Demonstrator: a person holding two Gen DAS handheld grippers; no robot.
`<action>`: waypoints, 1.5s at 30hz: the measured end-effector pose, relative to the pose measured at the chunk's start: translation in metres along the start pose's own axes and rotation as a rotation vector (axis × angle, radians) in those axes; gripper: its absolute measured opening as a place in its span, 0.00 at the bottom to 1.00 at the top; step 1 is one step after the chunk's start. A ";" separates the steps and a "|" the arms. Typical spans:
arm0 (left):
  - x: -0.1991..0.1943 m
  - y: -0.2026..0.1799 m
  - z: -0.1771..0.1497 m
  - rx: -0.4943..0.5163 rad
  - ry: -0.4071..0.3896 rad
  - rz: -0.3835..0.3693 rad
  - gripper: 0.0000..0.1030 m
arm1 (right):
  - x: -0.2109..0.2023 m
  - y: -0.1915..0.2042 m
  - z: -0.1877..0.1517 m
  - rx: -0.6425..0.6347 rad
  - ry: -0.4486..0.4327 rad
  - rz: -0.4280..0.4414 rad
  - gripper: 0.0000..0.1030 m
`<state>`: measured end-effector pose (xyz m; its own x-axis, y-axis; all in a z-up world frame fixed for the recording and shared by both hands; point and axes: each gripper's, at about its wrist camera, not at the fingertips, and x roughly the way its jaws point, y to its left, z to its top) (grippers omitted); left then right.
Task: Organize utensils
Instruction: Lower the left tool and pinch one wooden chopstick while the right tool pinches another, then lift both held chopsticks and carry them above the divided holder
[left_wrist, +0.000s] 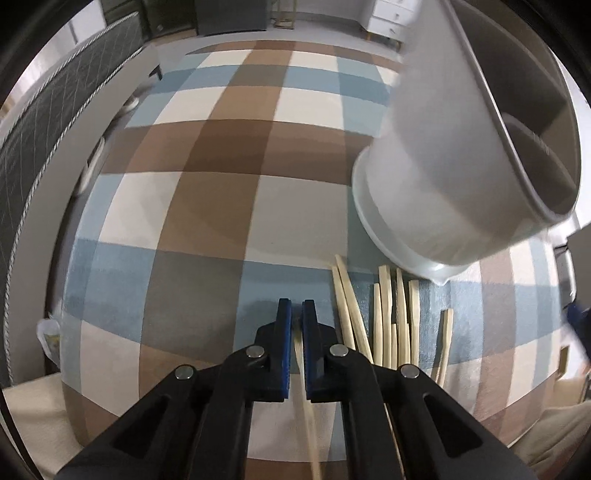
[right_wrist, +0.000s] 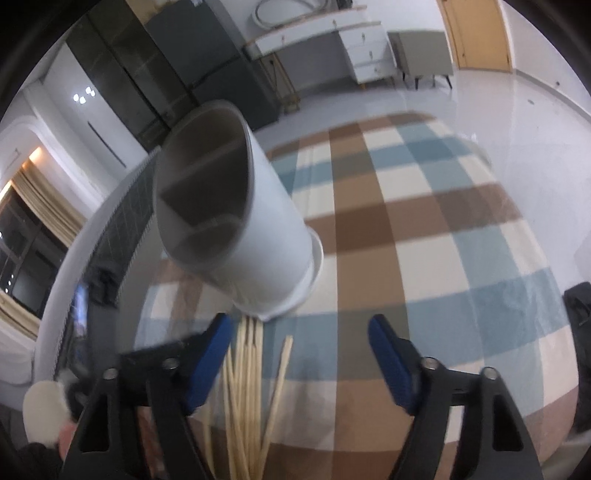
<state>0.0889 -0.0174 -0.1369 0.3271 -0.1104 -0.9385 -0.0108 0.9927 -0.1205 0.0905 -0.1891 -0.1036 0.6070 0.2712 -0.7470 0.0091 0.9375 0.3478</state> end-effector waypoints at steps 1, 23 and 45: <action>-0.004 0.003 0.000 -0.017 -0.009 -0.012 0.01 | 0.005 -0.001 -0.002 0.002 0.027 -0.002 0.61; -0.072 0.058 0.037 -0.260 -0.171 -0.230 0.00 | 0.082 0.040 -0.012 -0.159 0.297 -0.198 0.29; -0.013 0.039 0.023 -0.080 0.030 -0.042 0.65 | 0.025 -0.007 0.009 0.045 0.051 -0.058 0.05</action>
<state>0.1056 0.0244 -0.1222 0.3000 -0.1548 -0.9413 -0.0733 0.9801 -0.1846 0.1126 -0.1909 -0.1191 0.5634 0.2288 -0.7938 0.0793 0.9415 0.3276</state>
